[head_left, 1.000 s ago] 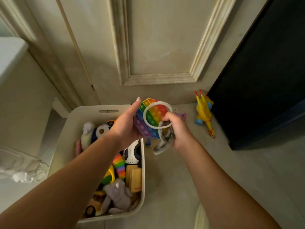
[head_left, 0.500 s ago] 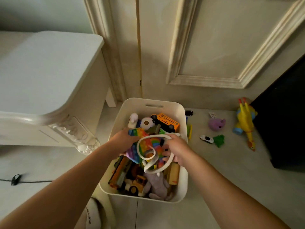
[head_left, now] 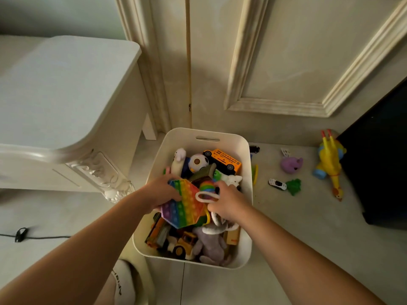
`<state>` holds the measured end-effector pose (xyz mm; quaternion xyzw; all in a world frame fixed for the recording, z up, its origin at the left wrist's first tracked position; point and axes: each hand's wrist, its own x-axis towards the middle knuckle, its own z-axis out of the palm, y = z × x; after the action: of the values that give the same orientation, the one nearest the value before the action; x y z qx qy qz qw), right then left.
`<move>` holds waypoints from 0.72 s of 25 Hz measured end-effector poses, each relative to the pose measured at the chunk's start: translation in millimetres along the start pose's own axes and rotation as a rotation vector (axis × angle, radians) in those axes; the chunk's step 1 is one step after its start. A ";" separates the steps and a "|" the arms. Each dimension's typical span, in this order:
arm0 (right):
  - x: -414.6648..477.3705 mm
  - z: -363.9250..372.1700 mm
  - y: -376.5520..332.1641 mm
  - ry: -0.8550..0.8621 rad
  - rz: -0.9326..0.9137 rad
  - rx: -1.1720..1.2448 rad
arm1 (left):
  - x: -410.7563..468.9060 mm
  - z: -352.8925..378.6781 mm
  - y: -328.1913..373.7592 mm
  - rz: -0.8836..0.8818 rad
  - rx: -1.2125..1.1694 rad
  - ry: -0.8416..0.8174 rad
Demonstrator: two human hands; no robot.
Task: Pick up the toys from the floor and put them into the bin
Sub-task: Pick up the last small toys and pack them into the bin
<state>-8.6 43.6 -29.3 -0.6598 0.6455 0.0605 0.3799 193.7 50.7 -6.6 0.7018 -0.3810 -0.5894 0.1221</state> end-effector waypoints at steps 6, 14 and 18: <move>-12.6 -8.8 -6.2 0.005 -0.072 -0.223 | -0.3 2.8 13.9 0.189 0.866 0.161; -1.9 -58.9 16.1 0.469 -0.213 0.498 | 7.0 67.8 83.6 0.610 0.570 0.348; 32.5 -97.9 84.5 0.720 -0.028 0.557 | 18.9 125.0 123.5 0.799 0.465 0.280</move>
<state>-119.5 -29.0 -14.7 -0.5202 0.7191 -0.3538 0.2950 30.7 -11.4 21.7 0.5818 -0.7224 -0.2954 0.2287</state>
